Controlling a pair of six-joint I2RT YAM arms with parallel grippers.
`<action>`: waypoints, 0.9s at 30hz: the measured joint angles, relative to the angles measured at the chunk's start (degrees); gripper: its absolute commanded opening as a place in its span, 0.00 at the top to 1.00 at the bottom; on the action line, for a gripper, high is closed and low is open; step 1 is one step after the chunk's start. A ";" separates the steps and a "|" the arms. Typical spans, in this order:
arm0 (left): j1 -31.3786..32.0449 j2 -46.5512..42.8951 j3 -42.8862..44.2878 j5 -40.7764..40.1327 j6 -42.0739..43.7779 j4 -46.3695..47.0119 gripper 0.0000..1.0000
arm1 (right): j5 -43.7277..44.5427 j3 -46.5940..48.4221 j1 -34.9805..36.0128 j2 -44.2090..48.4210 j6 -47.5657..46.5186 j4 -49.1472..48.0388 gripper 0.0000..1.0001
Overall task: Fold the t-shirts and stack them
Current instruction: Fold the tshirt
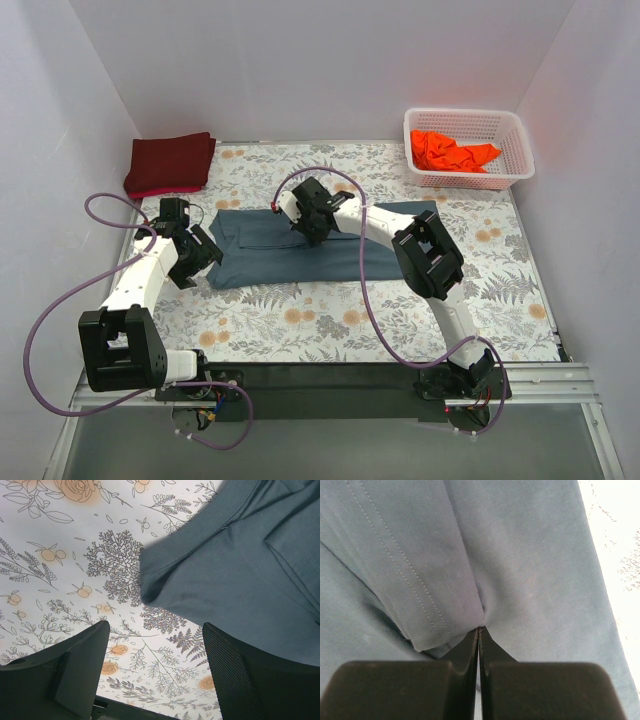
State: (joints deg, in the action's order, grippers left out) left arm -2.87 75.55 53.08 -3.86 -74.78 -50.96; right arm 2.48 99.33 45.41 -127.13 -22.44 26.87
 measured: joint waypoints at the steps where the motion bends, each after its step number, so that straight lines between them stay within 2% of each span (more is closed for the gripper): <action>1: 0.00 -0.02 0.00 0.00 0.00 0.00 0.26 | 0.00 -0.04 0.09 0.00 0.00 0.00 0.99; 10: 0.00 -0.02 -0.04 0.00 0.00 0.02 0.26 | -0.11 -1.29 0.48 0.68 0.00 -0.20 0.99; 13: 0.00 -0.02 -0.17 0.00 0.00 0.04 0.26 | -0.11 -1.73 0.52 0.98 0.02 -0.28 0.87; 14: 0.00 -0.02 -0.17 0.00 -0.02 0.04 0.26 | -0.11 -1.73 0.55 1.07 0.09 -0.22 0.79; 17: 0.00 -0.02 -0.20 0.00 -0.02 0.04 0.26 | 0.20 -1.86 0.66 1.60 0.11 -0.09 0.70; 23: 0.04 -0.02 -0.20 0.02 -0.04 0.15 0.26 | 3.63 -6.75 0.44 8.11 0.07 -0.02 0.68; 27: 0.07 -0.02 -0.20 0.31 -0.17 0.46 0.26 | 5.97 -12.17 -2.19 13.66 0.33 -0.61 0.68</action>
State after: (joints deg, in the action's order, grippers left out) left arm -2.81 75.53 52.88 -3.55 -74.96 -50.50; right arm 8.45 87.15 43.22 -113.47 -22.11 26.26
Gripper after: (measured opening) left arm 0.740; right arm 0.320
